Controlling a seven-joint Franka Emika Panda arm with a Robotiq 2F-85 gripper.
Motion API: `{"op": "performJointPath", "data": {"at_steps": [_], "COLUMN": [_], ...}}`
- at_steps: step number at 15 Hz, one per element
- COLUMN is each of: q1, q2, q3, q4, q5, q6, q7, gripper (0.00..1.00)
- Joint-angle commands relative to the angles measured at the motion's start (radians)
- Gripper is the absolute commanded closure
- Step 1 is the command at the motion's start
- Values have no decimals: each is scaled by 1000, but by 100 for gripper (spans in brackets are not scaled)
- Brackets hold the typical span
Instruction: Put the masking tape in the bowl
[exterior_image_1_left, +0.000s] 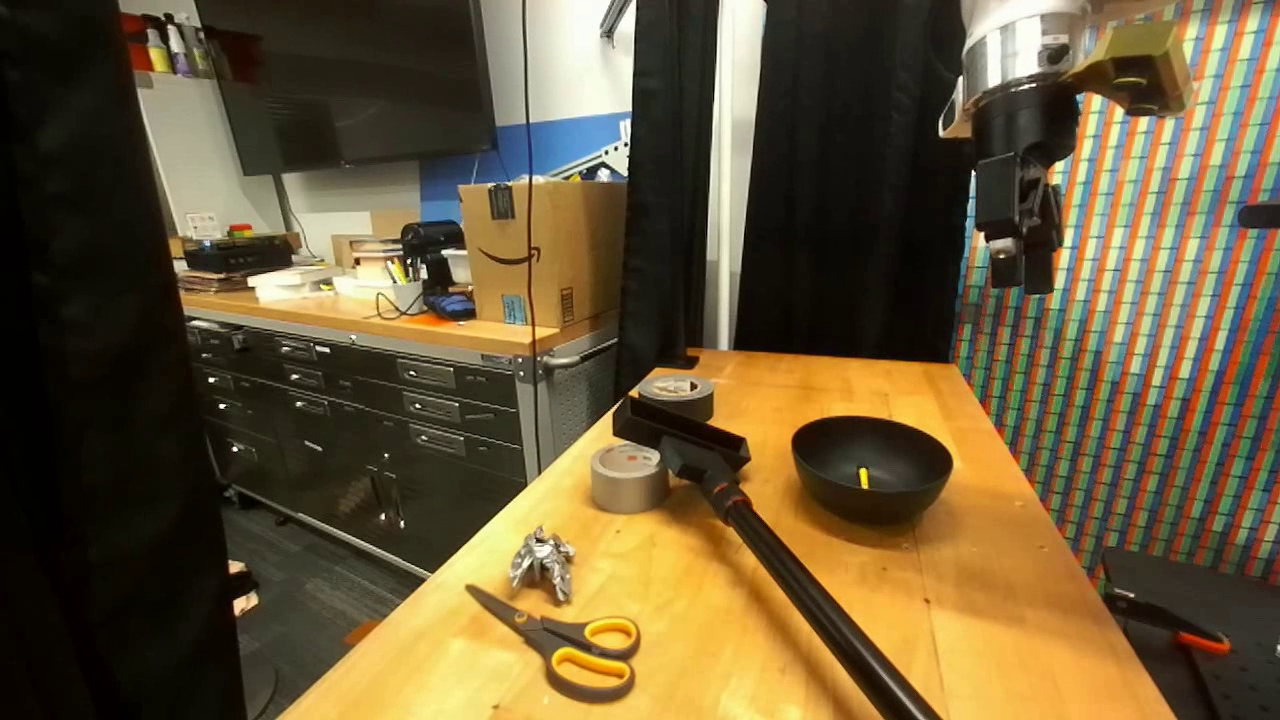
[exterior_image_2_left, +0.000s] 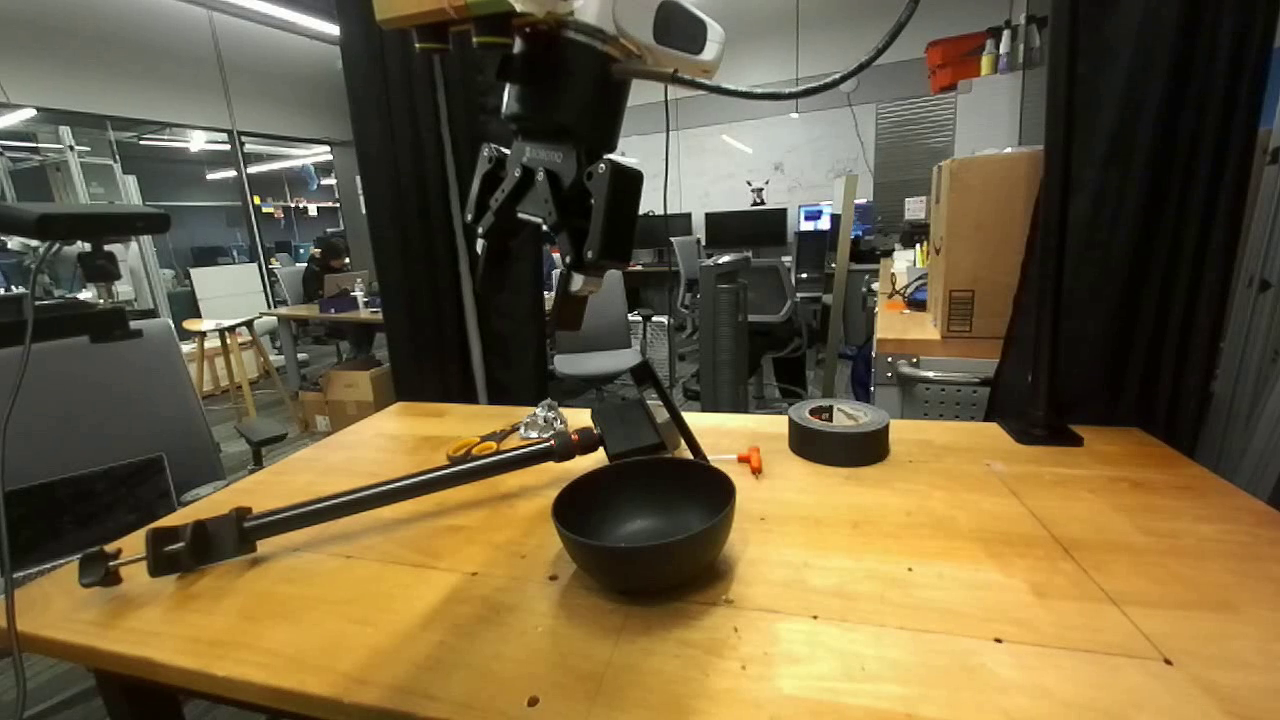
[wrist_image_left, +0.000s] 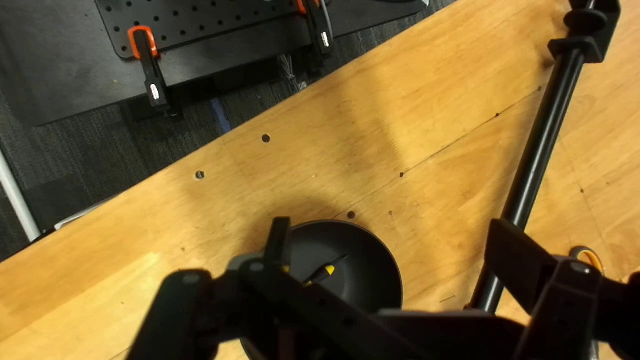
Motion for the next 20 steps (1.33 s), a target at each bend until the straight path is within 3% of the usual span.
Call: {"op": "performJointPath", "data": {"at_steps": [1,12,20], "q1": [-18,28,38], "q2": [-18,-31,125], "q3": [36,246,360], "q4": [-6,33,121], "q5": [-14,-94,-236], "q6": [21,117,277], "q7": [38,232,382], "gripper": [0,0,0]}}
